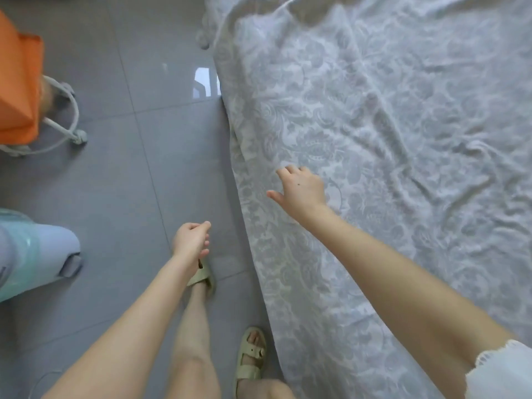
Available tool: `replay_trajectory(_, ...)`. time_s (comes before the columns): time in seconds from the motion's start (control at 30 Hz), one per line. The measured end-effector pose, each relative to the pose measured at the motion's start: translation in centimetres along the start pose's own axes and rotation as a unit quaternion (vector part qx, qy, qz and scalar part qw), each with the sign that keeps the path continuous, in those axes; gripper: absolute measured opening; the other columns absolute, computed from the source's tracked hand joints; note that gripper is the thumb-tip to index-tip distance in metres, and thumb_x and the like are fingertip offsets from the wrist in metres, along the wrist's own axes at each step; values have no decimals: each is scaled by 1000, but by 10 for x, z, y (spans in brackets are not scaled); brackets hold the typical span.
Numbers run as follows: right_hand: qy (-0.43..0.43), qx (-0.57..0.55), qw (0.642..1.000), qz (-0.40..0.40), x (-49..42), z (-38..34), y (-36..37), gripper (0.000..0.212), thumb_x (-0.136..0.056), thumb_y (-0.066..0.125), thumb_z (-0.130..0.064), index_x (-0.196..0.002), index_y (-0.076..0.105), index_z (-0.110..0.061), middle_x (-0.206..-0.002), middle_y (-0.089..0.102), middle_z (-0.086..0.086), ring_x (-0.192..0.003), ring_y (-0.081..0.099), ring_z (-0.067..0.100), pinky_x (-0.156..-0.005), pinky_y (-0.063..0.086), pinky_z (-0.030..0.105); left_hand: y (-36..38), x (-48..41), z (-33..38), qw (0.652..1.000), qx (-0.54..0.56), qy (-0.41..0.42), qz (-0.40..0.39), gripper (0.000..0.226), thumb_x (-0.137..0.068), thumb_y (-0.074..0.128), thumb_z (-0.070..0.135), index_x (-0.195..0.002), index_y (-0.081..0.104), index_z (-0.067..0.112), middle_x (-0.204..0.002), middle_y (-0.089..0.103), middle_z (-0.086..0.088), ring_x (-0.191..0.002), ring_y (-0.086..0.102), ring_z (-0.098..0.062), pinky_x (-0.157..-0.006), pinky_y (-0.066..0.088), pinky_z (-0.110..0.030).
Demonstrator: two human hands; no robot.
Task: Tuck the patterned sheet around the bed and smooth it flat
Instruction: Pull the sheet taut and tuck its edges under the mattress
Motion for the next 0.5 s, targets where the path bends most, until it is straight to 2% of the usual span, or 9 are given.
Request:
replay_trajectory(0.07, 13, 9, 1000, 7, -56, -9, -10, 60, -90, 50, -53, -136, 40, -15, -133, 47, 7, -120, 46, 28, -82, 45, 37, -7, -25, 30, 1000, 14, 1, -4, 17, -93, 53, 24, -81, 51, 14, -74, 52, -4, -63, 49, -15, -60, 43, -29)
replay_trajectory(0.1, 22, 24, 999, 0, -88, -12, -14, 67, -89, 50, -54, -142, 32, -16, -143, 38, 10, -130, 37, 30, -94, 42, 40, -12, -41, 49, 1000, 24, 1, -9, 17, -94, 53, 24, -81, 51, 14, -76, 53, -4, -65, 51, -16, -63, 45, -30)
replay_trajectory(0.17, 27, 64, 997, -16, -129, -11, -18, 83, -89, 48, -58, -151, 10, -19, -157, 12, 14, -144, 11, 33, -114, 19, 49, -15, -60, 74, 999, 29, 6, -19, 15, -95, 51, 24, -87, 52, 11, -79, 54, -5, -69, 53, -17, -66, 46, -29)
replay_trajectory(0.2, 15, 85, 996, -22, -154, -12, -17, 87, -88, 46, -61, -151, 1, -20, -158, 2, 13, -146, 1, 32, -117, 8, 51, -18, -75, 91, 999, 33, 9, -21, 15, -95, 51, 24, -91, 53, 10, -80, 55, -5, -71, 53, -17, -66, 46, -29)
replay_trajectory(0.27, -13, 114, 993, -32, -193, -13, -13, 88, -89, 41, -63, -151, -6, -23, -159, -4, 13, -146, -6, 29, -117, -1, 53, -21, -102, 120, 999, 30, 19, -24, 17, -95, 51, 25, -96, 54, 8, -81, 56, -4, -73, 54, -16, -67, 46, -27)
replay_trajectory(0.37, -15, 106, 994, -21, -232, -7, -15, 84, -91, 43, -58, -152, 0, -20, -159, 1, 14, -147, -2, 27, -117, -2, 51, -10, -133, 155, 999, 25, 22, -43, 17, -96, 49, 23, -96, 56, 8, -82, 58, -3, -73, 54, -14, -66, 45, -24)
replay_trajectory(0.5, -37, 99, 994, 35, -275, -3, -30, 77, -86, 60, -47, -148, 28, -13, -153, 25, 19, -143, 22, 32, -116, 6, 54, 21, -164, 194, 997, 60, 5, -48, 11, -96, 48, 16, -91, 55, 10, -79, 58, -4, -68, 52, -12, -62, 43, -22)
Point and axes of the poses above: each hand's wrist, its own x-axis away from the middle knuckle, its own y-axis out of the palm, z = x × y, the point moved 5 cm from there along -x, towards the middle knuckle
